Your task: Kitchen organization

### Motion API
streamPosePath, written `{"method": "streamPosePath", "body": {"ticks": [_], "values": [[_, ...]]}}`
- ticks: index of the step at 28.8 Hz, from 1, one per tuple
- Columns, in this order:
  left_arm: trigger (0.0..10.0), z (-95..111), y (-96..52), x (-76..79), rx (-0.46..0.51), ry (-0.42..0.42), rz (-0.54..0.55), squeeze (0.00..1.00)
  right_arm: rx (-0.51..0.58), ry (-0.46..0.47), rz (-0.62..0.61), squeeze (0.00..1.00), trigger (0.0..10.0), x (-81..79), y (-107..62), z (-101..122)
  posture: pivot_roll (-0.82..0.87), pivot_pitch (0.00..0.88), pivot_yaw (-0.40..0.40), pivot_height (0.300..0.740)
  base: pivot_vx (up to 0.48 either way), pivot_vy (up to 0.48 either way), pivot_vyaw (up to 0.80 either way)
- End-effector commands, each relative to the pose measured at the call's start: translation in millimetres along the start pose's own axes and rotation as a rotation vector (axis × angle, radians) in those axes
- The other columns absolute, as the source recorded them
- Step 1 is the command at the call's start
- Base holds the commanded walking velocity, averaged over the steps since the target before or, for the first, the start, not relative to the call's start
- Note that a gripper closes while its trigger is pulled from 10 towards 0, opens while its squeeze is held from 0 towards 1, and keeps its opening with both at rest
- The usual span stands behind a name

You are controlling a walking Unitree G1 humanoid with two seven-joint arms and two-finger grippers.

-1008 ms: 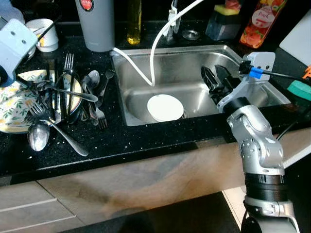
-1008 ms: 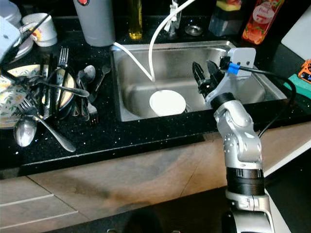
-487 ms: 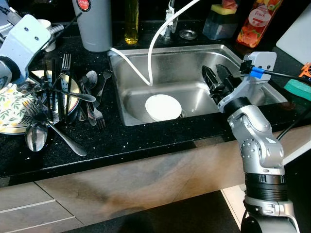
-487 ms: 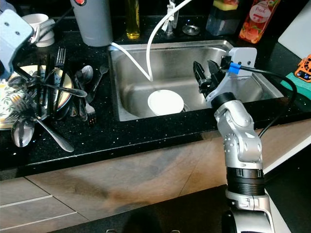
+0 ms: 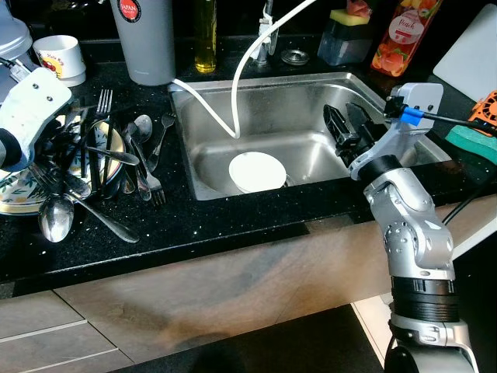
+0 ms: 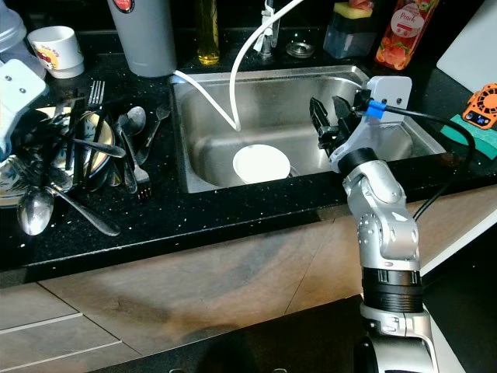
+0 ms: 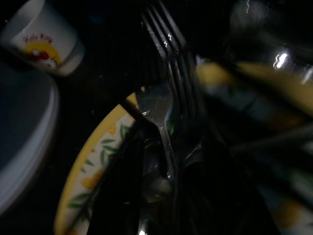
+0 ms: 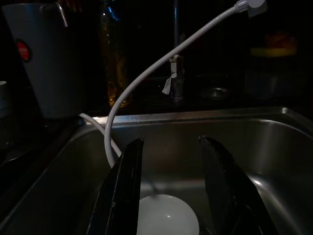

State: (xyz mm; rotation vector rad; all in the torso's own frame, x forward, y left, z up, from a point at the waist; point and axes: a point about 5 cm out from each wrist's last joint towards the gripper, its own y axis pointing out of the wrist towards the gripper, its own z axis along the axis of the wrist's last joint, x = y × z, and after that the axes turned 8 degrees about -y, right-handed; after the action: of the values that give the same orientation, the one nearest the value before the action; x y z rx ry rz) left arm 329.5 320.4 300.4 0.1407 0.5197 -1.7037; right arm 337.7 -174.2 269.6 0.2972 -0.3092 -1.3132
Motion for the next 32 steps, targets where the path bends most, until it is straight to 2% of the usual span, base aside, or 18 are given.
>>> {"method": "streamPosePath", "body": {"ticks": [1,2,4,7,8,11,13,19,22,27,32], "values": [[10.0,25.8,-8.1,-2.0,0.099,-0.070,-0.024,0.00,0.014,0.004,-0.003,0.00,10.0,1.3,0.7,1.8,0.11,0.074,-0.033,0.740,0.000,0.000,0.00],[10.0,31.4,-12.8,-5.4,0.084,0.023,-0.003,0.00,0.012,0.001,-0.005,0.00,10.0,2.3,-0.1,2.0,0.10,0.076,-0.032,0.740,0.000,0.000,0.00],[10.0,32.3,-16.3,-4.1,0.057,0.116,-0.021,0.00,0.012,0.000,-0.006,0.00,10.0,3.2,-0.8,2.0,0.10,0.076,-0.032,0.740,0.000,0.000,0.00],[10.0,33.3,-18.9,-1.9,0.053,0.163,-0.055,0.00,0.011,0.000,-0.007,0.00,10.0,3.3,-0.9,1.9,0.10,0.076,-0.032,0.740,0.000,0.000,0.00],[10.0,36.6,-21.6,0.2,0.057,0.180,-0.105,0.00,0.010,0.002,-0.005,0.00,10.0,2.5,-0.8,1.4,0.10,0.076,-0.032,0.740,0.000,0.000,0.00],[10.0,37.7,-21.4,-0.3,0.045,0.160,-0.148,0.00,0.010,0.006,0.001,0.00,10.0,0.4,-0.4,0.5,0.10,0.072,-0.031,0.740,0.000,0.000,0.00],[10.0,22.2,-13.3,-1.1,-0.020,0.107,-0.169,0.00,0.012,0.009,0.004,0.00,10.0,-1.1,-0.1,0.2,0.10,0.068,-0.029,0.740,0.000,0.000,0.00],[10.0,8.6,-5.2,0.8,-0.051,0.026,-0.188,0.00,0.011,0.006,0.003,0.00,10.0,-0.3,-1.1,0.5,0.10,0.066,-0.032,0.740,0.000,0.000,0.00],[10.0,-0.4,5.4,5.8,-0.067,-0.020,-0.229,0.00,0.006,0.004,0.006,0.00,10.0,0.7,-0.8,0.1,0.10,0.068,-0.046,0.740,0.000,0.000,0.00],[10.0,-1.5,22.3,12.0,-0.058,-0.075,-0.241,0.00,0.013,0.007,0.019,0.00,10.0,-2.8,2.6,1.9,0.09,0.064,-0.045,0.740,0.000,0.000,0.00],[10.0,-1.2,30.8,16.9,-0.056,-0.101,-0.260,0.00,0.014,0.005,0.016,0.00,10.0,-1.8,1.9,2.1,0.09,0.064,-0.045,0.740,0.000,0.000,0.00]]}}
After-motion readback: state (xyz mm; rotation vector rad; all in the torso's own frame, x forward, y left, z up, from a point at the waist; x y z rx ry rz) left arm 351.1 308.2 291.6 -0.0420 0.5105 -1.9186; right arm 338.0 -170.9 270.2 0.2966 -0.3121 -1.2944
